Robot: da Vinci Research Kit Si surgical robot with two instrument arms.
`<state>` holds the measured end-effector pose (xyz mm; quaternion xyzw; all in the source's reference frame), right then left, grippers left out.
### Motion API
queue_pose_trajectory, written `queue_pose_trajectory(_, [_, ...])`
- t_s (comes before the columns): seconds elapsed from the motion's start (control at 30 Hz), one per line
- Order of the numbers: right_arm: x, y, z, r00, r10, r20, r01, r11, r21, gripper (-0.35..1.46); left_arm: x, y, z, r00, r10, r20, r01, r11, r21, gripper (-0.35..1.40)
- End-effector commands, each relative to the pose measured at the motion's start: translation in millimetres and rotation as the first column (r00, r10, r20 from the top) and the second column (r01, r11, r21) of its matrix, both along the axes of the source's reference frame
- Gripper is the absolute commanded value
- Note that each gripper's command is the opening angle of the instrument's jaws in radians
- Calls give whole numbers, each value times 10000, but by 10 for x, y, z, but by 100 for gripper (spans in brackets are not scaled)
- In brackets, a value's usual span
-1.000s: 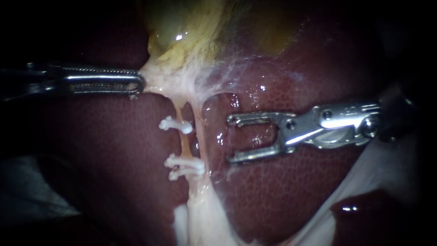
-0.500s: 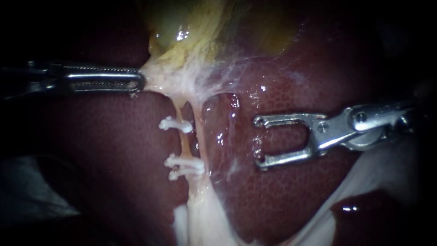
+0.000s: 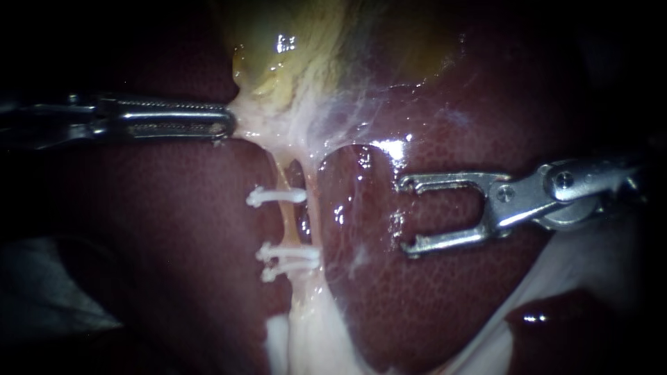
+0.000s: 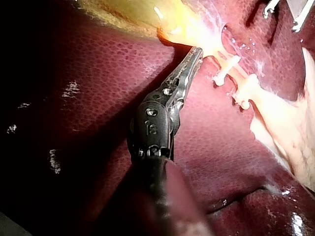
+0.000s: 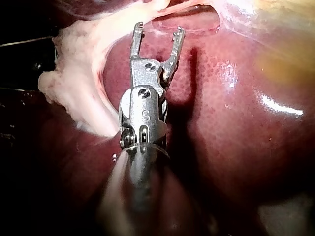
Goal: Going back third clip left tube
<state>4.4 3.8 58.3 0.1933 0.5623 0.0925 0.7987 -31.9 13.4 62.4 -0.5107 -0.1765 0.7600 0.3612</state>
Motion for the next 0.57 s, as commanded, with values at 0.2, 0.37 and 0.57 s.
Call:
queue_pose_trajectory(0.2, [-2,0,0,10000,-2,4,2,10000,3,50,-11,-3,18,9998,168,-122,-167,9999,22,-35])
queue_pose_trajectory(0.37, [-2,0,0,10000,-1,6,1,10000,3,50,-11,-3,19,9998,169,-122,-168,9999,20,-35])
queue_pose_trajectory(0.57, [-2,0,-1,10000,1,7,-1,10000,4,50,-10,-2,17,9998,173,-117,-173,9998,26,-35])
